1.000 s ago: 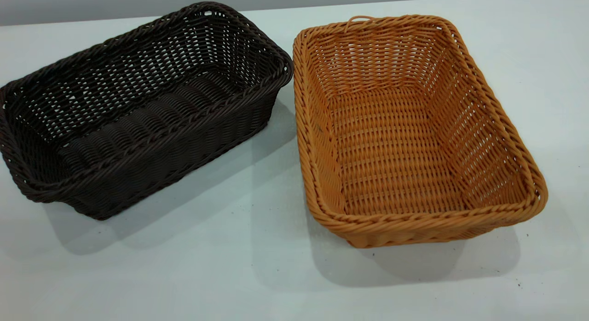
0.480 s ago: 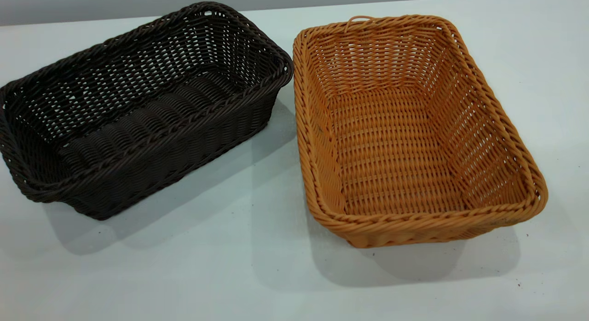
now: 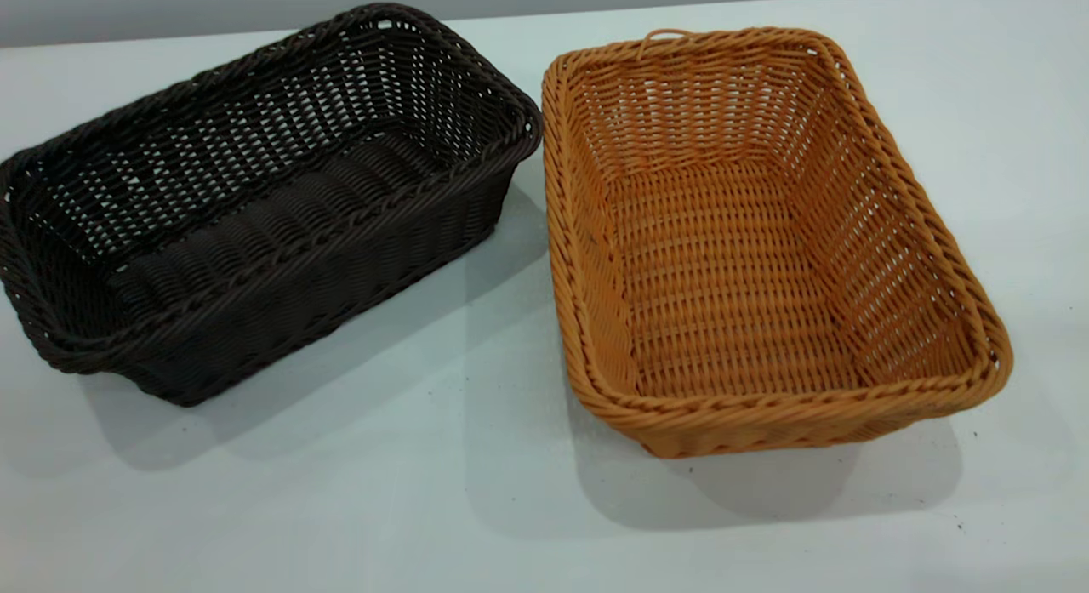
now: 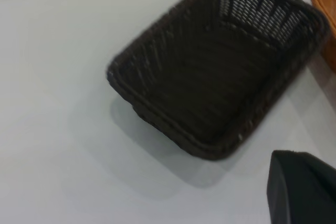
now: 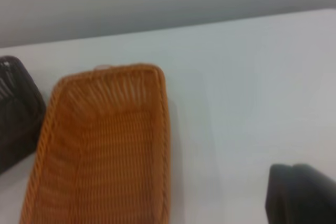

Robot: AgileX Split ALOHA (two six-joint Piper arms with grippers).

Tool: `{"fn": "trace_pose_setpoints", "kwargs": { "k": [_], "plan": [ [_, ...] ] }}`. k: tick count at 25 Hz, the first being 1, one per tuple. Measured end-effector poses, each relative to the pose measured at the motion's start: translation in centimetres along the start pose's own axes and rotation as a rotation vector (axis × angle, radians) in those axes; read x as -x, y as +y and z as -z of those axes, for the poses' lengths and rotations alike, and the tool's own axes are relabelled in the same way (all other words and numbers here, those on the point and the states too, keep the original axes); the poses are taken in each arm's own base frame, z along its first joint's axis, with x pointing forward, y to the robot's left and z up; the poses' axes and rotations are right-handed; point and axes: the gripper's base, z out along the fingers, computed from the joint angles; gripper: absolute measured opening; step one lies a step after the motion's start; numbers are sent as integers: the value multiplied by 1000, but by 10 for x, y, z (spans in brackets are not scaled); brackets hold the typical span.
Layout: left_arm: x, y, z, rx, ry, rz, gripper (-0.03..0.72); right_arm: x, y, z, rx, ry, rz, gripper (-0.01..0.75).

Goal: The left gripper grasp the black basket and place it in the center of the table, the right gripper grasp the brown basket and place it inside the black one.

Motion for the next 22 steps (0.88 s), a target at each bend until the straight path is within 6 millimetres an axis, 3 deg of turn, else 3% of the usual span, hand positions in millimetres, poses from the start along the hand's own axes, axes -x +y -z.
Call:
{"fn": "trace_pose_setpoints", "kwargs": {
  "k": [5,10,14,19,22],
  "plan": [
    [42,11,-11,59,2,-27,-1,39,-5,-15,-45,6,21,0],
    [73,17,-35,50,83,-19,-1,54,-10,-42,-55,40,11,0],
    [78,20,-50,45,131,-13,-1,55,-11,-45,-59,43,16,0],
    [80,21,-49,55,103,-19,-1,55,-12,-45,-70,41,20,1],
    [82,21,-49,58,89,-21,-1,55,-12,-45,-70,45,13,38]
  ]
}}
